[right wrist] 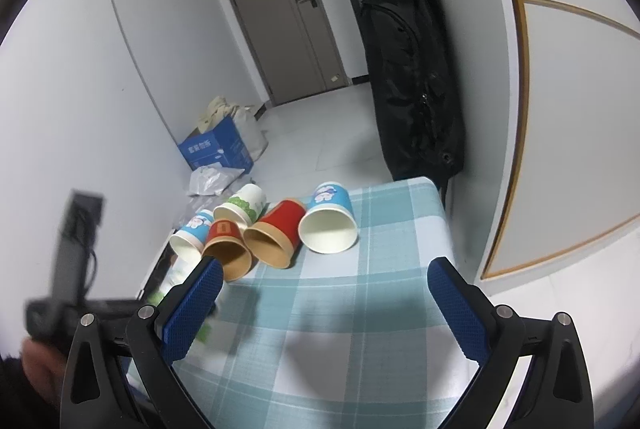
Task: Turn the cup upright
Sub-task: 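Lift the white cup with the left gripper and rotate it upright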
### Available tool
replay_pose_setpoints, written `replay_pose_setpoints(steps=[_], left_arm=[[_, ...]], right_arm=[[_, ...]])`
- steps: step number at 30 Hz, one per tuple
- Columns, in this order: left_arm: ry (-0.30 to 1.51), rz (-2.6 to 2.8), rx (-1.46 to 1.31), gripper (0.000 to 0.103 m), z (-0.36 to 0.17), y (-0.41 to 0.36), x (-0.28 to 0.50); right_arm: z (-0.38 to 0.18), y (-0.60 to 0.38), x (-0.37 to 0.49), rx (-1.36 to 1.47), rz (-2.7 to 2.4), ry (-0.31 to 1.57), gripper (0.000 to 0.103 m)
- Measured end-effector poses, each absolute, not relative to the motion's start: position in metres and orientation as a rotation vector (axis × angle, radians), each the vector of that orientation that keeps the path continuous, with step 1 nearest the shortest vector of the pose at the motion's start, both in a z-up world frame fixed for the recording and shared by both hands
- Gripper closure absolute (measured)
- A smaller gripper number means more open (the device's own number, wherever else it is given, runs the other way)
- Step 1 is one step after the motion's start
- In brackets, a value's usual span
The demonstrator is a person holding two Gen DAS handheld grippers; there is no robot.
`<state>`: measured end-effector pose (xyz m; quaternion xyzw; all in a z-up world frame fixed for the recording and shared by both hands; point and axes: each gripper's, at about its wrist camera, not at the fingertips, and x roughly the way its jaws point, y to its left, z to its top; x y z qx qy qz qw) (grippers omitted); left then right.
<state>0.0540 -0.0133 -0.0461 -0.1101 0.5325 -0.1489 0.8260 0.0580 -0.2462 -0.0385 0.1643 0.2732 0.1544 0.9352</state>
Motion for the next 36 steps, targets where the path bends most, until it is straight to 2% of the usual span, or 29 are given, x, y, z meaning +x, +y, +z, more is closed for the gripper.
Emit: replay_pose_setpoints(steps=[5,20,36], left_arm=[[1.071,-0.313,-0.286,0.05,-0.036,-0.004,0.041],[1.059,-0.301,-0.457,0.05,-0.062,0.044,0.008],[1.186,-0.318,-0.5,0.048,-0.117,0.045,0.009]], right_arm=[[-0.038,-0.245,0.058,0.342,0.313,0.559,0.0],[-0.043,-0.208,0.021,0.274,0.4,0.553,0.0],[-0.065,-0.177,-0.011,0.17,0.337,0.596,0.001]])
